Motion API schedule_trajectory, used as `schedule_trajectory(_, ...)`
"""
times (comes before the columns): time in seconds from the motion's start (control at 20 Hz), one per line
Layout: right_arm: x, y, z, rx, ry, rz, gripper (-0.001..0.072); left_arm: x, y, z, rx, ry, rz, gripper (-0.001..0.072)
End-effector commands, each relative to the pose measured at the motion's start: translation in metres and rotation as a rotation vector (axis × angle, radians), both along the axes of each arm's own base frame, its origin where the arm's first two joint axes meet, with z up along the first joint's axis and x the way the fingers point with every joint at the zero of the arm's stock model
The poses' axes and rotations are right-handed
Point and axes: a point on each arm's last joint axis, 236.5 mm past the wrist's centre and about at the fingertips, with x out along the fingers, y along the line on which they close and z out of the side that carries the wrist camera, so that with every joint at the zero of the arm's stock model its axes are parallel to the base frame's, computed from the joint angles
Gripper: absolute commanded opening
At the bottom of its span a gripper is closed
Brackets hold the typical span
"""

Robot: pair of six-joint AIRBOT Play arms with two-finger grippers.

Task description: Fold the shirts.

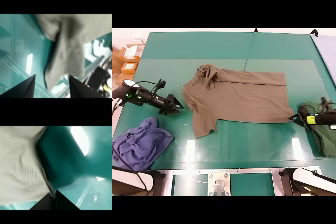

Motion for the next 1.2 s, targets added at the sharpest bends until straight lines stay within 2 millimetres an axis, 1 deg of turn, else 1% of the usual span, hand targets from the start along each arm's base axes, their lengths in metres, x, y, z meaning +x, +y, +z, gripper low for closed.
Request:
schedule_trajectory(0.0,0.016,-0.033,0.017,-0.071,-0.029,-0.084,0.0016,0.007,-0.006,-0.015,0.046,-0.031,0.045,0.0478)
schedule_trajectory(0.15,0.018,-0.036,0.016,-0.079,-0.034,-0.092,0.0017,0.014,-0.028,-0.022,0.088,-0.057,0.036,0.0477)
schedule_trajectory(0.25,0.019,-0.033,0.016,-0.081,-0.037,-0.080,0.0017,0.019,-0.045,-0.029,0.130,-0.080,0.031,0.0477)
schedule_trajectory(0.35,0.020,-0.030,0.016,-0.084,-0.041,-0.059,0.0016,0.028,-0.062,-0.033,0.162,-0.112,0.053,0.0476)
schedule_trajectory(0.4,0.021,-0.028,0.017,-0.082,-0.045,-0.055,0.0016,0.028,-0.071,-0.035,0.171,-0.122,0.048,0.0476)
schedule_trajectory(0.45,0.022,-0.027,0.017,-0.080,-0.050,-0.050,0.0016,0.024,-0.080,-0.035,0.175,-0.127,0.021,0.0414)
schedule_trajectory(0.5,0.023,-0.026,0.018,-0.076,-0.053,-0.053,0.0017,0.017,-0.087,-0.036,0.177,-0.126,-0.020,0.0150)
schedule_trajectory(0.55,0.023,-0.026,0.018,-0.075,-0.053,-0.053,0.0016,0.010,-0.090,-0.036,0.176,-0.114,-0.047,0.0030)
schedule_trajectory(0.65,0.023,-0.025,0.019,-0.070,-0.054,-0.051,0.0016,0.002,-0.090,-0.032,0.163,-0.090,-0.066,0.0029)
schedule_trajectory(0.7,0.025,-0.022,0.024,-0.061,-0.071,-0.042,0.0016,0.003,-0.086,-0.025,0.168,-0.101,-0.066,0.0028)
schedule_trajectory(0.75,0.032,-0.017,0.034,-0.039,-0.109,-0.034,0.0016,0.006,-0.080,-0.014,0.182,-0.135,-0.061,0.0028)
schedule_trajectory(0.8,0.041,-0.012,0.050,-0.019,-0.160,-0.024,0.0016,0.013,-0.073,0.005,0.189,-0.183,-0.046,0.0029)
schedule_trajectory(0.85,0.053,-0.008,0.077,-0.001,-0.238,-0.016,0.0016,0.022,-0.064,0.034,0.194,-0.258,-0.032,0.0028)
schedule_trajectory(0.9,0.067,-0.003,0.111,0.013,-0.333,-0.007,0.0016,0.032,-0.054,0.072,0.202,-0.350,-0.003,0.0028)
schedule_trajectory(0.95,0.080,0.004,0.158,0.018,-0.464,0.016,0.0016,0.042,-0.046,0.117,0.203,-0.464,0.030,0.0028)
schedule_trajectory(1.0,0.088,0.010,0.209,0.006,-0.594,0.045,0.0016,0.049,-0.038,0.173,0.208,-0.607,0.066,0.0028)
schedule_trajectory(1.05,0.091,0.018,0.267,-0.032,-0.735,0.076,0.0016,0.050,-0.032,0.230,0.214,-0.754,0.100,0.0029)
schedule_trajectory(1.1,0.087,0.027,0.328,-0.098,-0.877,0.107,0.0015,0.043,-0.025,0.297,0.222,-0.929,0.146,0.0029)
schedule_trajectory(1.15,0.076,0.035,0.383,-0.176,-1.000,0.126,0.0016,0.029,-0.020,0.360,0.229,-1.097,0.186,0.0030)
